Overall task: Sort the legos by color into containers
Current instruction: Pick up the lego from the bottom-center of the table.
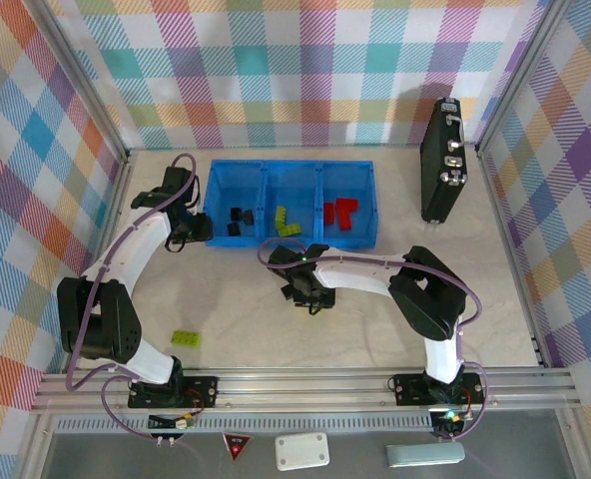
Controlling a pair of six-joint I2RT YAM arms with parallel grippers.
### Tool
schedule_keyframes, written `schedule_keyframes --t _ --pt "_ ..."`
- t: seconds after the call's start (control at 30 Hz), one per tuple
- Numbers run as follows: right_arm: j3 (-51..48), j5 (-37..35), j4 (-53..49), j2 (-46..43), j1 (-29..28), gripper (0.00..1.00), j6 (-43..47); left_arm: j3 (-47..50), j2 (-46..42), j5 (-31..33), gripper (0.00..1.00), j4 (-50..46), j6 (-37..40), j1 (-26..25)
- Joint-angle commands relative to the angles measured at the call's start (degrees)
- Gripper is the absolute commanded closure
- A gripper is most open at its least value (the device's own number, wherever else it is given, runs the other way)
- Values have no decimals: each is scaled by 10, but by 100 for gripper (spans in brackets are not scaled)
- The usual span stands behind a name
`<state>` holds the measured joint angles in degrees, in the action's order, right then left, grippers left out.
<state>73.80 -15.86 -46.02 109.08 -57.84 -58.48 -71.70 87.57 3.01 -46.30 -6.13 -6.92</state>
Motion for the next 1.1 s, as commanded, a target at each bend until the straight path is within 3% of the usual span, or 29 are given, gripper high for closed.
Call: schedule_keyframes --t 0.0,0.53,1.07 --pt "-9 -1 0 13 -6 57 -12 6 -9 -7 53 2 10 7" --pt "-11 1 8 20 -6 61 -9 6 -7 -7 53 1 10 7" --pt "0 -3 5 0 -6 75 5 7 -9 -7 53 1 10 7"
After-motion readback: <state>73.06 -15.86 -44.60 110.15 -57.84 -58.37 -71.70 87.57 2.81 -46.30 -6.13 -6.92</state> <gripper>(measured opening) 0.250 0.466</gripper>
